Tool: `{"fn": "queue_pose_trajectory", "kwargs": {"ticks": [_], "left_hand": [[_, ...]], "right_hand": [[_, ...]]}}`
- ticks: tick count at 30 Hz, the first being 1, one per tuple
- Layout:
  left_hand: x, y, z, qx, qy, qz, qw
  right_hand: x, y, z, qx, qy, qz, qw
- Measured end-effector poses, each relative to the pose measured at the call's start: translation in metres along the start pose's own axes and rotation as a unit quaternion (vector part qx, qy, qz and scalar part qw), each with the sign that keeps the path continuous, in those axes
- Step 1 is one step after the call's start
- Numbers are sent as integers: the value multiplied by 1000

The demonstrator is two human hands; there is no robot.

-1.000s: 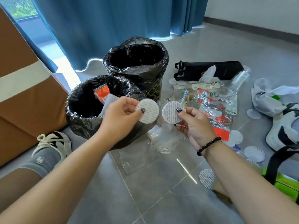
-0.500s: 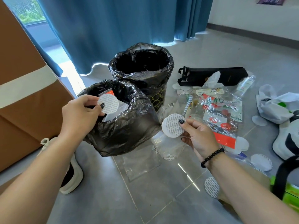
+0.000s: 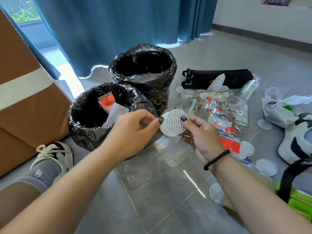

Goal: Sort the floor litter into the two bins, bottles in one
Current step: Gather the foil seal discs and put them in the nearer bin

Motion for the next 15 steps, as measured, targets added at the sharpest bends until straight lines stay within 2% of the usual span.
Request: {"fn": "queue_pose_trajectory", "kwargs": {"ticks": [2,7,10,15], "left_hand": [[16,-2,-7,-23,36,-62,997],[23,1,-10,-103,42,-155,982],[18,1,-7,-105,37,-172,979],[-27,26,19,-98,-129,-118,980]], "right_hand": [[1,6,-2,-12,13,-1,1000],[3,17,-8,-60,45,-52,996],[6,18,-11,-84,61,-86,991],[5,13,-7,-78,69,-146,984]]}}
Point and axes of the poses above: each hand's wrist, its own z-axis towards the middle knuckle, its own x-axis out of the palm, y = z × x, the point moved 5 cm from there along z, towards the middle knuckle, and after that the axes turned 10 degrees about -y, right-handed, at the moved point
